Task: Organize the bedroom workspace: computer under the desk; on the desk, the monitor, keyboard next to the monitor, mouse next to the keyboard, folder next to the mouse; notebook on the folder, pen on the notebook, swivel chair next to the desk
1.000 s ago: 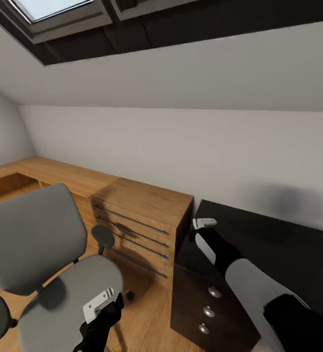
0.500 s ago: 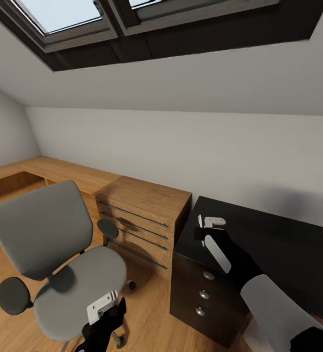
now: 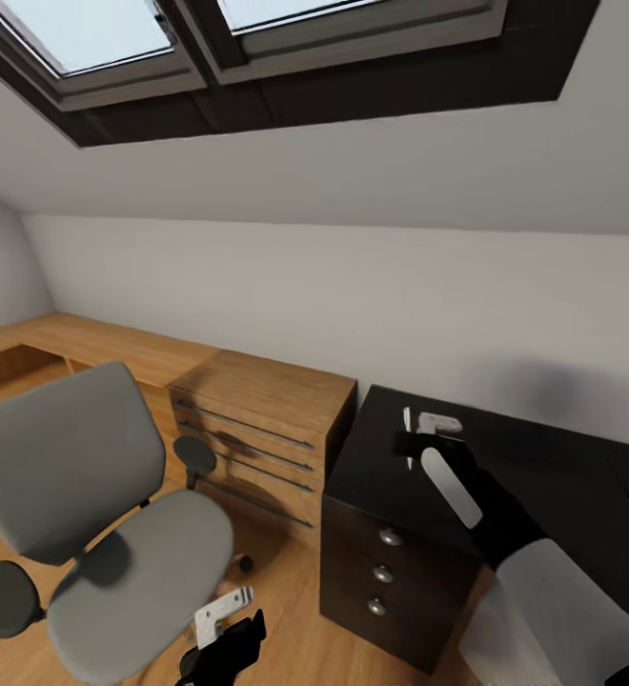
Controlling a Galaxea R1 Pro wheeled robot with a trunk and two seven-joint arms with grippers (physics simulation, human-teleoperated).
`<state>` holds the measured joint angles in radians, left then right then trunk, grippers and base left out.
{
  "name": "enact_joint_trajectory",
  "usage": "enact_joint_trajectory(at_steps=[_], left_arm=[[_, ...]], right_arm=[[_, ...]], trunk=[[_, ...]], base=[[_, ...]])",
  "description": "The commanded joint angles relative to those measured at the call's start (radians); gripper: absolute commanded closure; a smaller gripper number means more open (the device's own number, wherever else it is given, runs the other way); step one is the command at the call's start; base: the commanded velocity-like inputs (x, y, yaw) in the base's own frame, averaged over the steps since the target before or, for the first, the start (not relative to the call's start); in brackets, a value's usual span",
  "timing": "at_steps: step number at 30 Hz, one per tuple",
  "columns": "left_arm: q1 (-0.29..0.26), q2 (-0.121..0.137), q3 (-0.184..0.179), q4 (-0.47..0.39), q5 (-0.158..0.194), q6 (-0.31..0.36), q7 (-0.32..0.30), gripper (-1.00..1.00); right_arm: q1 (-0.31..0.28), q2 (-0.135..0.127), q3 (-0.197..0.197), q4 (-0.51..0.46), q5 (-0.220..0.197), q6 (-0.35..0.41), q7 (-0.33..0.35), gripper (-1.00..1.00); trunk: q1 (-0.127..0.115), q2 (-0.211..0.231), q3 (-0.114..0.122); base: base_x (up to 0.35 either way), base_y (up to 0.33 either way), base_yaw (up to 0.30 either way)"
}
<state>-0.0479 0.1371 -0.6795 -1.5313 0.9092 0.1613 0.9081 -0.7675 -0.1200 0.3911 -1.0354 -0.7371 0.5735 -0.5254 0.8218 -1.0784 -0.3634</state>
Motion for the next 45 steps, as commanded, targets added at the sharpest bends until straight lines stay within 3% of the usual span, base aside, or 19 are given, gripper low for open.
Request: enact_joint_trajectory(at_steps=[1,14,23,30,37,45], left_arm=[[-0.001,0.000,-0.002,-0.001,0.002,0.005,0.006,-1.00],[-0.001,-0.001,-0.002,0.002,0.002,0.006,0.007,-1.00],[-0.001,-0.008,-0.005,0.023,0.005,0.002,0.009,-1.00],[-0.001,-0.004,-0.005,0.134,0.004,-0.014,0.009,-1.00],[-0.001,-0.001,-0.010,0.302,0.004,-0.144,0.002,-1.00],[-0.001,-0.001,-0.032,0.440,0.001,-0.199,-0.017,-1.00]], right_arm=[[0.002,-0.005,0.004,-0.009,-0.017,0.000,-0.014,1.00],[0.006,-0.009,0.005,-0.023,-0.029,-0.002,-0.066,1.00],[0.007,-0.009,0.005,-0.022,-0.028,-0.004,-0.071,1.00],[0.007,-0.009,0.005,-0.022,-0.028,-0.004,-0.072,1.00],[0.007,-0.009,0.005,-0.022,-0.029,-0.004,-0.073,1.00],[0.009,-0.009,0.004,-0.022,-0.029,-0.005,-0.078,1.00]], trunk=[[-0.004,0.006,0.002],[-0.054,0.097,0.045],[-0.088,0.160,0.073],[-0.115,0.209,0.095],[-0.142,0.258,0.117],[-0.173,0.314,0.142]], base=[[0.000,0.000,-0.268],[0.000,0.000,-0.272],[0.000,0.000,-0.054],[0.000,0.000,-0.003],[0.000,0.000,0.000],[0.000,0.000,-0.101]])
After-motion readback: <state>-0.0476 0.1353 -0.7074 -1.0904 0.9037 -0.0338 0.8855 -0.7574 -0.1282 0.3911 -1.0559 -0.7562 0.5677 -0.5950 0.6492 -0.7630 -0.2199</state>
